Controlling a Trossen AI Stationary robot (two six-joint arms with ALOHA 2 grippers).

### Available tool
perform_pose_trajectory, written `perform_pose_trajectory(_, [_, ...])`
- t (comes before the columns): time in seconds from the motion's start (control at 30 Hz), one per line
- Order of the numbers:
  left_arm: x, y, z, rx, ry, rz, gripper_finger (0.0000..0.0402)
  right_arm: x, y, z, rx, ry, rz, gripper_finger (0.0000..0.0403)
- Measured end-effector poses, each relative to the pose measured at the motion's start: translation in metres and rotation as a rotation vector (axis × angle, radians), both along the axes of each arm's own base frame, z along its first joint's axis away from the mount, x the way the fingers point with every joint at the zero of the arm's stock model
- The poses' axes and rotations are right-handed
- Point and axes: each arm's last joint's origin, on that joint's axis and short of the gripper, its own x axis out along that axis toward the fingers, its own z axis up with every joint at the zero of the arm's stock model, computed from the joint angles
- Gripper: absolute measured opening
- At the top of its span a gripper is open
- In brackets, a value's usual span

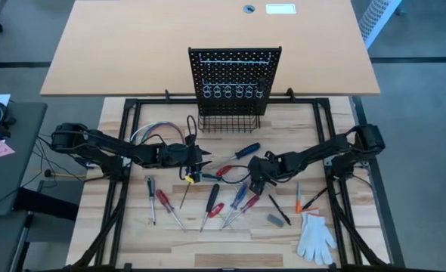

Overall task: Hang tools onto peg board
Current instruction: Hang the top blue transparent screwdriver on the black peg board

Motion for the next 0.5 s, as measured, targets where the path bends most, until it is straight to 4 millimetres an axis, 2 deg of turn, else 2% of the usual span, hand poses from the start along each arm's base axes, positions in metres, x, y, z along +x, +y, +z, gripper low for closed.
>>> perform_pose_trajectory(0.2, [0.0,0.0,0.0,-0.001,0.0,0.0,0.0135,-0.001,-0.004,0.001,0.011,0.007,-0.015,0.0103])
perform_pose_trajectory(0.33, [0.0,0.0,0.0,-0.001,0.005,0.001,0.0135,-0.001,-0.007,0.002,-0.004,-0.001,-0.031,0.0098])
perform_pose_trajectory(0.5, [0.0,0.0,0.0,0.001,0.006,-0.001,0.0135,-0.006,-0.003,0.019,-0.097,-0.055,-0.031,0.0098])
